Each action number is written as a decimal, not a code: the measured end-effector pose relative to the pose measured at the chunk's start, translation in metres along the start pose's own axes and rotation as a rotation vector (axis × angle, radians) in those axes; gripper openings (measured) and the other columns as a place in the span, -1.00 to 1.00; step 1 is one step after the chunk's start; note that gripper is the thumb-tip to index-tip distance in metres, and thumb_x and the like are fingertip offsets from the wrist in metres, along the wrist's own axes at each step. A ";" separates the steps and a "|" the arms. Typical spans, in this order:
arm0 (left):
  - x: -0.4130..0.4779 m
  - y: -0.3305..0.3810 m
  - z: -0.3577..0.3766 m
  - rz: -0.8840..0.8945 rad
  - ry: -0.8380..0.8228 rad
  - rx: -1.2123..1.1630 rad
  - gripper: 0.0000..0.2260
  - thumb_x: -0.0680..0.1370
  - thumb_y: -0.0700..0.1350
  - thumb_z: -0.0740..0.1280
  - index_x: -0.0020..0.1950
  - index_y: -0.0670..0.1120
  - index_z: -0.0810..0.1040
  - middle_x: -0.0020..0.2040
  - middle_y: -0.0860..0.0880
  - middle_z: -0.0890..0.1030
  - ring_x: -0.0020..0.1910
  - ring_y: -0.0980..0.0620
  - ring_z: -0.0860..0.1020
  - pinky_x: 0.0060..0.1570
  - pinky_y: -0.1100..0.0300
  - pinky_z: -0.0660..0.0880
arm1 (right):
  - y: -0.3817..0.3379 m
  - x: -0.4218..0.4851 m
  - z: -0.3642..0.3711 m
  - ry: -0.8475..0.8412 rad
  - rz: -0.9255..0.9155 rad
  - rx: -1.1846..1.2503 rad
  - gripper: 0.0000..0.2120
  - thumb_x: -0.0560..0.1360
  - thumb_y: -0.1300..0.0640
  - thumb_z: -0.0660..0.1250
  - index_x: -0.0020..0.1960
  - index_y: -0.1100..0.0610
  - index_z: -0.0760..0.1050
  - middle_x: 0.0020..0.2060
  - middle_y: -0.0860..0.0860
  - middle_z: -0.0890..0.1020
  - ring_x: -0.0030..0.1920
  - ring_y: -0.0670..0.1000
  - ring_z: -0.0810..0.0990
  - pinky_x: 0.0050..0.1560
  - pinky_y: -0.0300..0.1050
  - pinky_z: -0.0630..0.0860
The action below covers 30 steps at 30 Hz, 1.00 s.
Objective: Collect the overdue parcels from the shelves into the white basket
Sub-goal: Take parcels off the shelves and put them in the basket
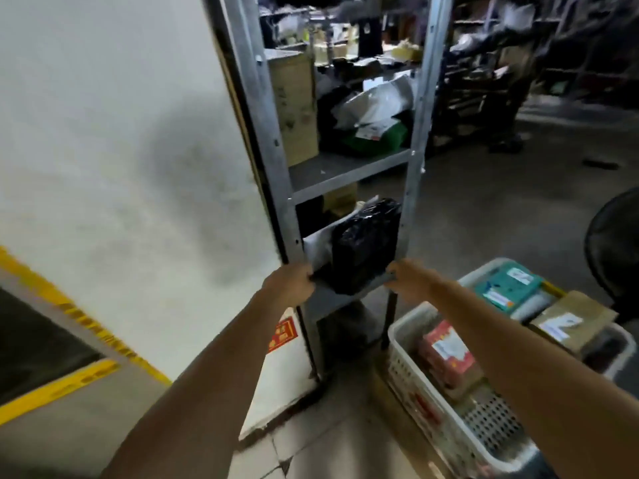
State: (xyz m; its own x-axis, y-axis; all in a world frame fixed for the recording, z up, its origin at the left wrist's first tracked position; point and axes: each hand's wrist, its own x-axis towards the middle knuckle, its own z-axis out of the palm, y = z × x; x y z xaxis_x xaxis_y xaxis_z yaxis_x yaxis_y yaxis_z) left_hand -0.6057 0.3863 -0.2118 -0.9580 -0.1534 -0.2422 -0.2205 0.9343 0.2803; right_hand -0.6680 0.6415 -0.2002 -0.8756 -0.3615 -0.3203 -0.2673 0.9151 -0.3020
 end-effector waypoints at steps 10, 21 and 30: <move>-0.202 -0.170 -0.016 -0.399 0.194 -0.056 -0.66 0.60 0.03 0.27 0.37 0.03 0.46 0.19 -0.08 0.63 0.28 -0.09 0.52 0.21 0.08 0.48 | -0.194 -0.052 0.061 -0.066 -0.393 -0.111 -0.58 0.58 -0.02 0.29 0.39 0.12 0.41 0.35 0.10 0.50 0.30 0.13 0.50 0.28 -0.05 0.42; -0.470 -0.263 0.014 -0.826 0.289 -0.209 -0.45 0.44 0.20 0.23 0.38 -0.01 0.49 0.34 -0.13 0.53 0.26 -0.14 0.53 0.23 0.02 0.49 | -0.358 -0.198 0.155 -0.167 -0.841 -0.197 -0.57 0.56 -0.09 0.31 0.38 0.03 0.43 0.33 0.04 0.52 0.29 0.09 0.51 0.26 -0.05 0.44; -0.694 -0.251 0.029 -1.289 0.489 -0.264 -0.68 0.56 0.01 0.33 0.30 0.03 0.55 0.22 -0.03 0.61 0.16 -0.11 0.59 0.18 0.03 0.54 | -0.494 -0.333 0.221 -0.285 -1.216 -0.273 -0.69 0.49 -0.05 0.37 0.19 0.03 0.55 0.08 0.09 0.64 0.08 0.16 0.61 -0.01 -0.08 0.52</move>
State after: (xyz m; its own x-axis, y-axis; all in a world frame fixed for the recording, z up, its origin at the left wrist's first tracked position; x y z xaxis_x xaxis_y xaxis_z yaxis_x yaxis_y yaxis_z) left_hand 0.1197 0.2676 -0.1415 -0.0123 -0.9912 -0.1317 -0.9570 -0.0265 0.2887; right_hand -0.1551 0.2700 -0.1428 0.0976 -0.9825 -0.1589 -0.9353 -0.0360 -0.3521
